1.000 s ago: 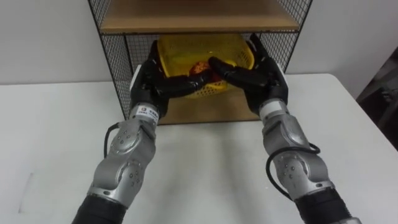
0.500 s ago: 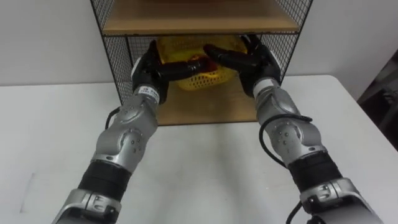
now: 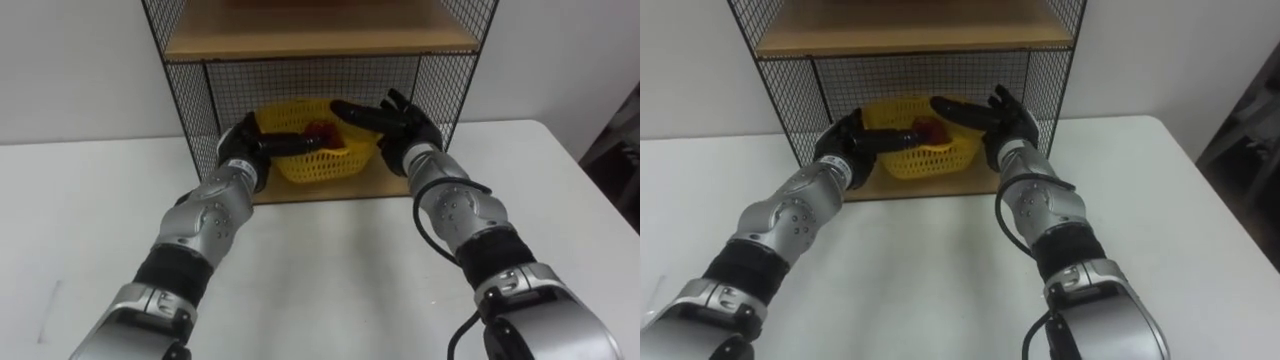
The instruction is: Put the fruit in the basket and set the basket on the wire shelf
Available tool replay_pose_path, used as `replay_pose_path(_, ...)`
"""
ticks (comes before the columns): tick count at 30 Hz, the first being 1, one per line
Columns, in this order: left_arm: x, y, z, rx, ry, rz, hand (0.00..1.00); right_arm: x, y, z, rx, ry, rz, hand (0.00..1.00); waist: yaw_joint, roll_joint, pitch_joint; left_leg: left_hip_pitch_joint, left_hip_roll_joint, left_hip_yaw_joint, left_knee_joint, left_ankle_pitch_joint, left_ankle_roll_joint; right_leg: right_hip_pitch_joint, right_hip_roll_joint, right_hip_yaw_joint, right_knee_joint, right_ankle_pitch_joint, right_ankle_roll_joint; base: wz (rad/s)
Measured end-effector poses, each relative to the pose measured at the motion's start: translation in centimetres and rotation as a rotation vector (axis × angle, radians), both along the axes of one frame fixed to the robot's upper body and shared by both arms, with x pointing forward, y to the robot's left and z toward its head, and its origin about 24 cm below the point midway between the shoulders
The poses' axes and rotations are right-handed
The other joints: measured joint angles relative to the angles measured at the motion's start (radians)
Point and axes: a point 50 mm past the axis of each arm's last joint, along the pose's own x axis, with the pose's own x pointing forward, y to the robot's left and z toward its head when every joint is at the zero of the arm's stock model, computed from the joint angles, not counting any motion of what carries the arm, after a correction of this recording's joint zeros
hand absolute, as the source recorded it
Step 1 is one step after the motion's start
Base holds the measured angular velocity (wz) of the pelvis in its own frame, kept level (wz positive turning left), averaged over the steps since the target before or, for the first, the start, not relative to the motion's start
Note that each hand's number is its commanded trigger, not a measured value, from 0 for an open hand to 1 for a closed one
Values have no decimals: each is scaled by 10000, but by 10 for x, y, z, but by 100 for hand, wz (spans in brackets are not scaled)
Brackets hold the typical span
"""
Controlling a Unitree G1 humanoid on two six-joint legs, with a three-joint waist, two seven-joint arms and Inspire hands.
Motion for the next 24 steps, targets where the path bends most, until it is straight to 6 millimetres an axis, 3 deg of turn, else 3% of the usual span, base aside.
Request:
replay_pose_path(13, 2, 14, 2, -34, -92, 275, 0, 0, -3, -1, -153, -109, 205, 0, -101, 8, 6, 72, -18, -105, -2, 1, -17, 163, 3, -138, -129, -20, -6, 2)
replay_pose_path(20, 4, 22, 5, -194, -228, 572, 0, 0, -14, 2, -756, -391, 335, 0, -35, 7, 0, 61, -17, -129, -6, 9, -32, 169, 12, -130, -246, -21, -15, 0)
replay_pose_path(22, 5, 23, 9, -182, -405, 568, 0, 0, -19, 2, -969, -444, 267, 0, 15, 8, -17, 45, -15, -122, -10, 13, -34, 125, 24, -43, -222, -18, -17, -2)
replay_pose_path(24, 7, 26, 17, -180, -796, 576, 0, -1, -25, 8, -1321, -834, 283, 0, 43, 3, -98, 0, -16, -97, -15, 27, -17, 7, 25, 10, -86, -26, -17, -4)
